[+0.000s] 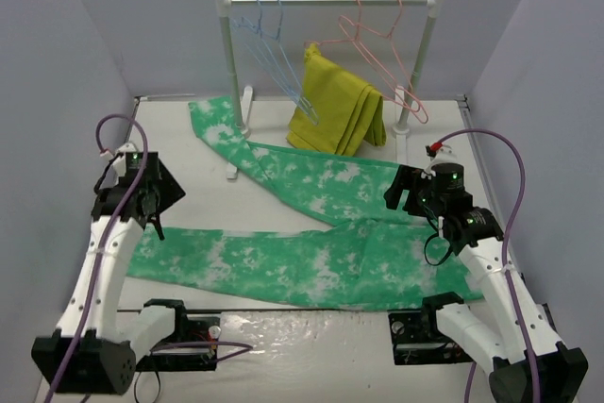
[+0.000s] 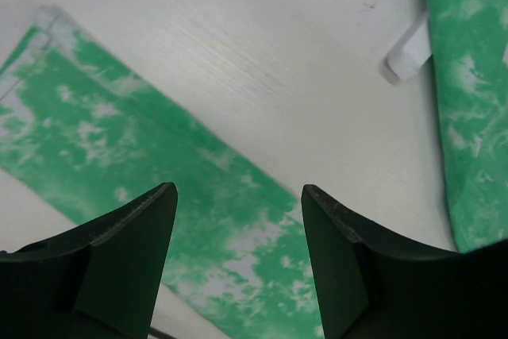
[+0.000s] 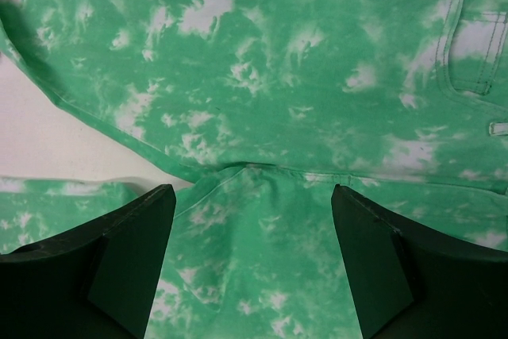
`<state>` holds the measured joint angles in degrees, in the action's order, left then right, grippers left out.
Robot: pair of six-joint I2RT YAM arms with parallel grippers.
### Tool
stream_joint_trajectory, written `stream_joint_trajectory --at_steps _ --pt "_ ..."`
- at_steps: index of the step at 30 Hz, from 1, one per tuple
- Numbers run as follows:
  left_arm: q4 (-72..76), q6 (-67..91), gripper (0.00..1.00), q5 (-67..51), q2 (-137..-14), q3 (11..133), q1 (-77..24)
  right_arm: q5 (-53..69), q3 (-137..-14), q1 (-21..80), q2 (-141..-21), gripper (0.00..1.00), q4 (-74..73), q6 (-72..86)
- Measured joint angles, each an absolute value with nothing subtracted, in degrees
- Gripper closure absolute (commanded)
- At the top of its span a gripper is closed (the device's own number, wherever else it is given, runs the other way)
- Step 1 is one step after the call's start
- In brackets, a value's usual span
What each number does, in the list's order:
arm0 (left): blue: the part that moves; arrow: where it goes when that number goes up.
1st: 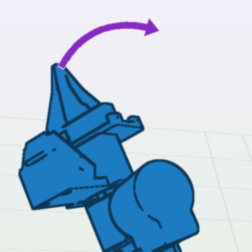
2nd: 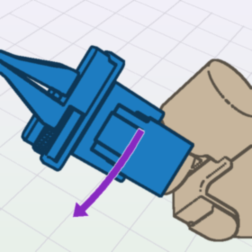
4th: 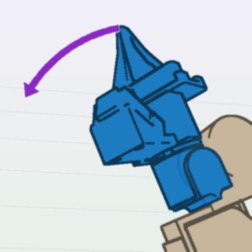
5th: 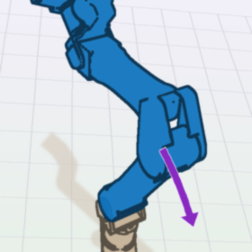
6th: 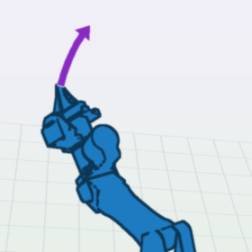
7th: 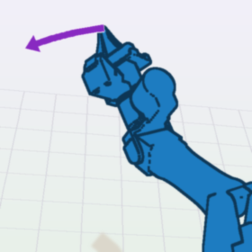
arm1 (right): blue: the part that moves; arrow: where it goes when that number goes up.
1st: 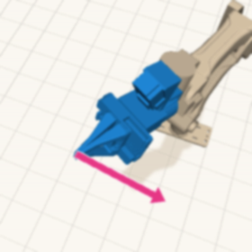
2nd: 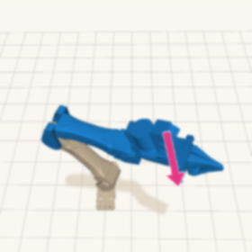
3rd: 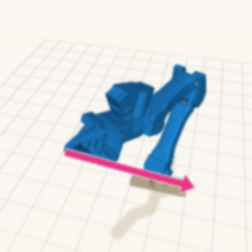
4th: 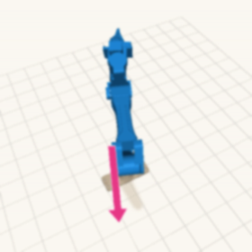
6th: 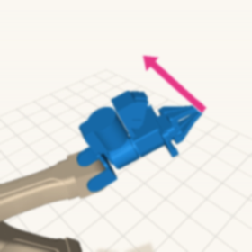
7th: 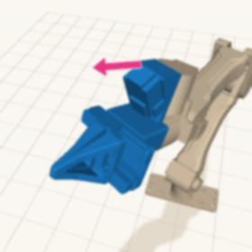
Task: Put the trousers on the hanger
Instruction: Flatten out the trousers at the center of the board.
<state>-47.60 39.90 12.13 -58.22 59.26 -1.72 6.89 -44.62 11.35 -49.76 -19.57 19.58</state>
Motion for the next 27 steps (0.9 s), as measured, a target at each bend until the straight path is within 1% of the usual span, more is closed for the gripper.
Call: stream_joint_trajectory --at_steps 4,9,14,18,23,27 --pt "-40.9 40.1 0.39 9.9 -71.9 65.8 -5.4 6.9 -44.6 11.4 -49.8 0.23 -19.6 19.5" --pt "-35.0 40.9 0.39 13.6 -89.7 79.4 -13.0 6.6 -44.6 11.3 -49.6 0.23 -19.6 19.4" --pt "-29.3 43.0 0.39 19.0 -102.6 90.6 -17.7 6.1 -44.6 11.3 -49.0 0.23 -19.6 19.5" --pt "-25.7 43.8 0.39 22.0 -110.5 95.7 -18.7 5.8 -44.6 11.3 -48.7 0.22 -19.6 19.5" --pt "-24.4 43.7 0.39 24.6 -123.3 106.6 -18.7 5.8 -44.6 11.3 -48.6 0.22 -19.6 19.4" --pt "-24.6 43.8 0.39 26.4 -128.6 109.1 -18.7 5.8 -44.6 11.3 -48.6 0.22 -19.7 19.2"
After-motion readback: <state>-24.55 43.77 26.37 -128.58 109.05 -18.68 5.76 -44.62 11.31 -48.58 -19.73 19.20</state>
